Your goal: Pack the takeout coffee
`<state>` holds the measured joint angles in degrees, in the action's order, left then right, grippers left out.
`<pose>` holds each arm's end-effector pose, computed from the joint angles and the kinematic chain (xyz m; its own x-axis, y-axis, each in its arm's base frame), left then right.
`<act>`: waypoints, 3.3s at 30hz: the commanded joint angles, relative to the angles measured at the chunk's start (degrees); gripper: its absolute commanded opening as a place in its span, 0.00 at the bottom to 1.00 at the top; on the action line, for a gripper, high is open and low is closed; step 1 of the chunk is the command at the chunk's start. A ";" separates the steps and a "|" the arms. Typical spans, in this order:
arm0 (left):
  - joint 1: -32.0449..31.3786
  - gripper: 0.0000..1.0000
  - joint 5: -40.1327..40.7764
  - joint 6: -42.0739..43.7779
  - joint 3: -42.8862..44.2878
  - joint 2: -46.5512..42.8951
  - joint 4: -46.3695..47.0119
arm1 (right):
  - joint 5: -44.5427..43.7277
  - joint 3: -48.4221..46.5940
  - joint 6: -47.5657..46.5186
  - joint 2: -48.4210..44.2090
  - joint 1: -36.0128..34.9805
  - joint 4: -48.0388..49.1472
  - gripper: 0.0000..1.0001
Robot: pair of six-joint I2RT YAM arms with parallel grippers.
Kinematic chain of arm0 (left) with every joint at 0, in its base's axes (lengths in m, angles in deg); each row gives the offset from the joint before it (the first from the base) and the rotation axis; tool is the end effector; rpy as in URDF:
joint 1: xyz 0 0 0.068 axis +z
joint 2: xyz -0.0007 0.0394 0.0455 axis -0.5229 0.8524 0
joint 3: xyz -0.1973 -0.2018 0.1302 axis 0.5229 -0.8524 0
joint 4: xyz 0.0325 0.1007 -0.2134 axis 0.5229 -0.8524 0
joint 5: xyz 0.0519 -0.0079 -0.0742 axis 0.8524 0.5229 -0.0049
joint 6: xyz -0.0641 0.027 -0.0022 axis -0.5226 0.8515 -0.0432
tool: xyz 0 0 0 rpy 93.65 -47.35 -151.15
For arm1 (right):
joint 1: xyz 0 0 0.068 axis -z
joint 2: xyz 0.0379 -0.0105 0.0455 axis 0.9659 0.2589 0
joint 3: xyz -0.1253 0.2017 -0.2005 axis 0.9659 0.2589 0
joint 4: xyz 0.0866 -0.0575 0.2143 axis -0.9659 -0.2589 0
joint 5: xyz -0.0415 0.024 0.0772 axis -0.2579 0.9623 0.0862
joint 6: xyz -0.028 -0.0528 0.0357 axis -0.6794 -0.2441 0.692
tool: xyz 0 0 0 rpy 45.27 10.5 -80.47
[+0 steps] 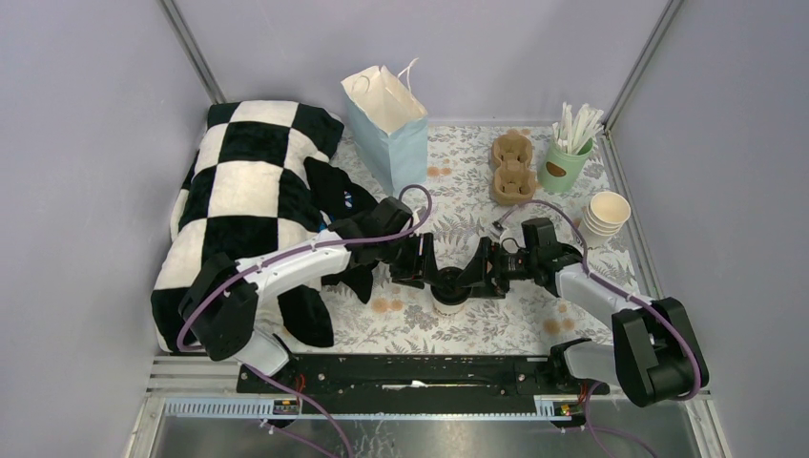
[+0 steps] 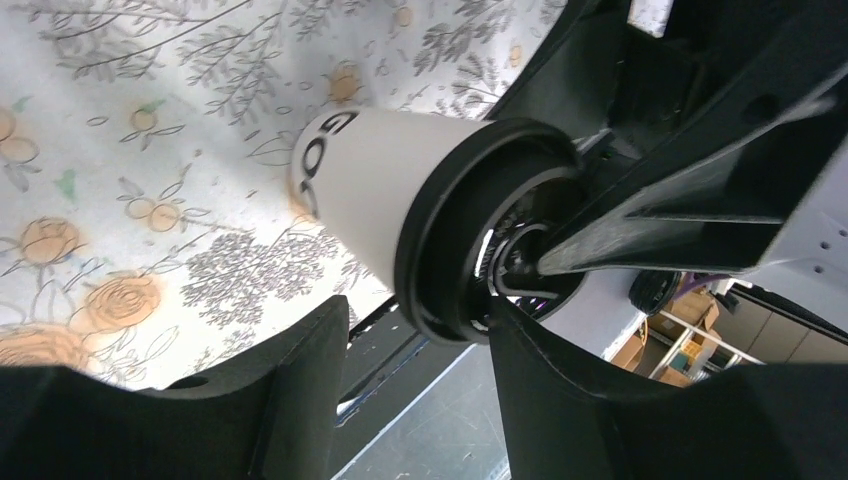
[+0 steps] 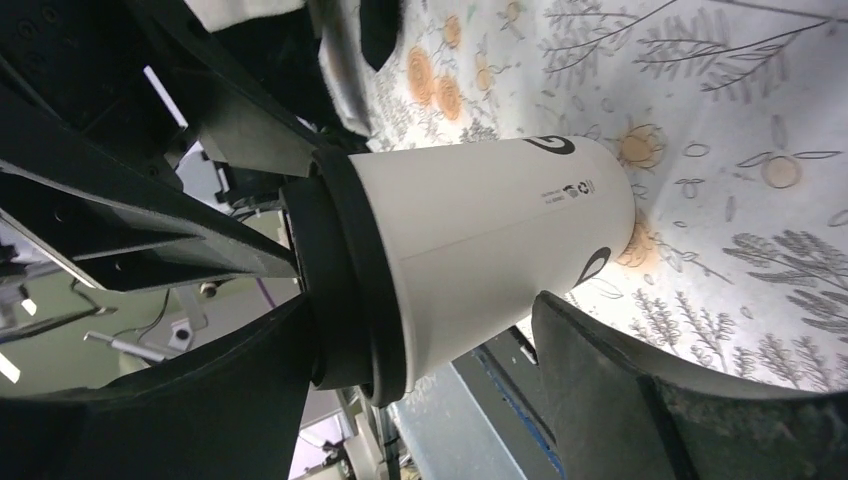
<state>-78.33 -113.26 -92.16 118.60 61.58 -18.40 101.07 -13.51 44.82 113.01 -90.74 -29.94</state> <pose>0.1906 -0.2387 0.2694 -0.9745 0.1068 -0.1974 0.2145 0.7016 -0.6795 0.1787 0.0986 0.2143 -0.9707 0.0848 -0.2247 -0.1683 0.4274 0.8883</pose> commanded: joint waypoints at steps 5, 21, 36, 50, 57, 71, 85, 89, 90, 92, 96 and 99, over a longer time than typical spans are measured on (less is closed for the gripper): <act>1.82 0.66 0.50 1.28 -1.53 -3.28 -3.29 | -6.47 -5.66 -4.93 -1.78 0.04 -11.38 0.90; 4.93 0.62 -3.48 -3.01 -3.65 -5.24 -0.67 | 2.25 -6.64 -6.11 -5.32 10.71 -16.40 0.76; 5.60 0.58 -6.42 -3.23 -4.77 -1.85 2.61 | 2.27 -5.22 -6.63 -1.77 9.07 -14.68 0.59; 5.50 0.59 -6.31 -2.78 -4.26 0.83 3.59 | 1.22 -3.69 -5.23 -0.66 7.16 -11.58 0.57; 4.62 0.55 -5.08 -2.50 -3.77 1.95 2.53 | 0.13 -3.24 -5.07 -0.72 6.41 -11.58 0.55; 0.32 0.45 2.04 -1.71 -8.53 2.19 1.69 | -12.37 7.74 1.53 -7.20 2.33 -2.09 0.35; -0.54 0.42 2.80 -1.64 -7.75 3.58 1.73 | -14.30 12.45 5.04 -10.28 1.03 5.88 0.02; -0.74 0.41 3.09 -1.80 -7.82 4.22 1.64 | -15.33 13.45 5.14 -10.37 0.63 6.47 0.00; -0.74 0.41 3.33 -1.81 -7.72 4.43 1.36 | -15.46 13.95 5.23 -10.35 0.59 6.74 0.00; -0.67 0.40 4.34 -1.75 -7.22 5.04 -0.06 | -16.51 14.87 5.58 -10.53 0.55 6.39 0.00; -0.74 0.40 6.20 -1.81 -6.93 4.87 -1.77 | -20.13 15.40 5.66 -12.24 0.54 2.50 0.00; -0.74 0.40 7.32 -1.73 -6.91 4.99 -2.78 | -22.28 15.76 5.71 -13.91 0.54 0.18 0.00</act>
<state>-77.24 -118.12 -96.86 113.81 62.06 -15.99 90.52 -2.47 54.39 97.98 -88.45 -14.35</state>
